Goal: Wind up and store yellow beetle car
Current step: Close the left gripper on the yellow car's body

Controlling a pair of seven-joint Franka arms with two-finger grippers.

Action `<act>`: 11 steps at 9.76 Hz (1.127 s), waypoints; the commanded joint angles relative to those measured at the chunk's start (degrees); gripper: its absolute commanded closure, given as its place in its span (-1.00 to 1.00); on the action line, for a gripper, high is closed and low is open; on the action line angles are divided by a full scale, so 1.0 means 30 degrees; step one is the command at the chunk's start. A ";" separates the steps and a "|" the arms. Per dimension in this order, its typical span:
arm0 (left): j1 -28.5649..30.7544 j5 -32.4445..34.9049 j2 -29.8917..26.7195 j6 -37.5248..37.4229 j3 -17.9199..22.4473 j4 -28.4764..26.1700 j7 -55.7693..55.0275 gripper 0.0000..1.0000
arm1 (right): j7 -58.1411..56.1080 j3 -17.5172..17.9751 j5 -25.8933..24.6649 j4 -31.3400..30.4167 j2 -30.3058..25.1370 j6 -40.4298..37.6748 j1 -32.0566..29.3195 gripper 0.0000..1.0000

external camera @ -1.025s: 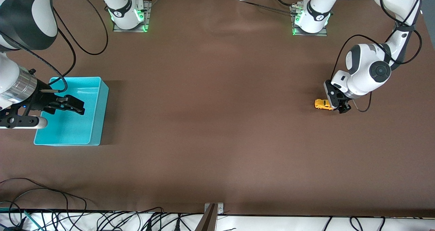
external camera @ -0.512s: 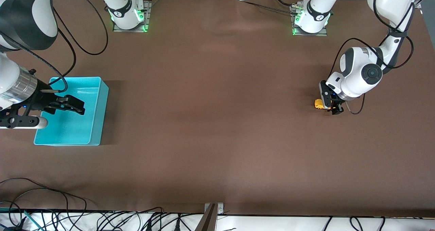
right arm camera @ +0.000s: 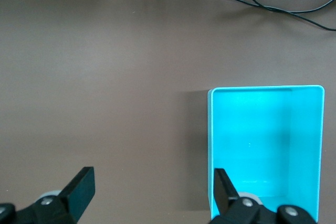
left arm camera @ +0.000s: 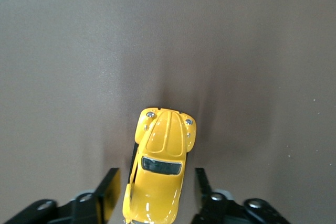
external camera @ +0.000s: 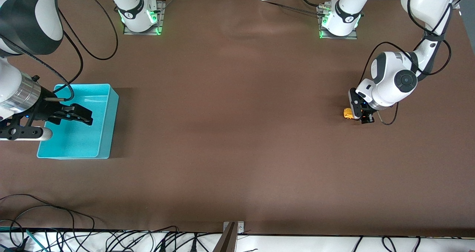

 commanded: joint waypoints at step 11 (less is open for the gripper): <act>0.0254 0.0295 0.0471 -0.0030 -0.0755 -0.0021 -0.0508 1.00 | 0.0144 0.0027 0.0080 -0.0146 -0.0114 -0.0163 -0.0025 -1.00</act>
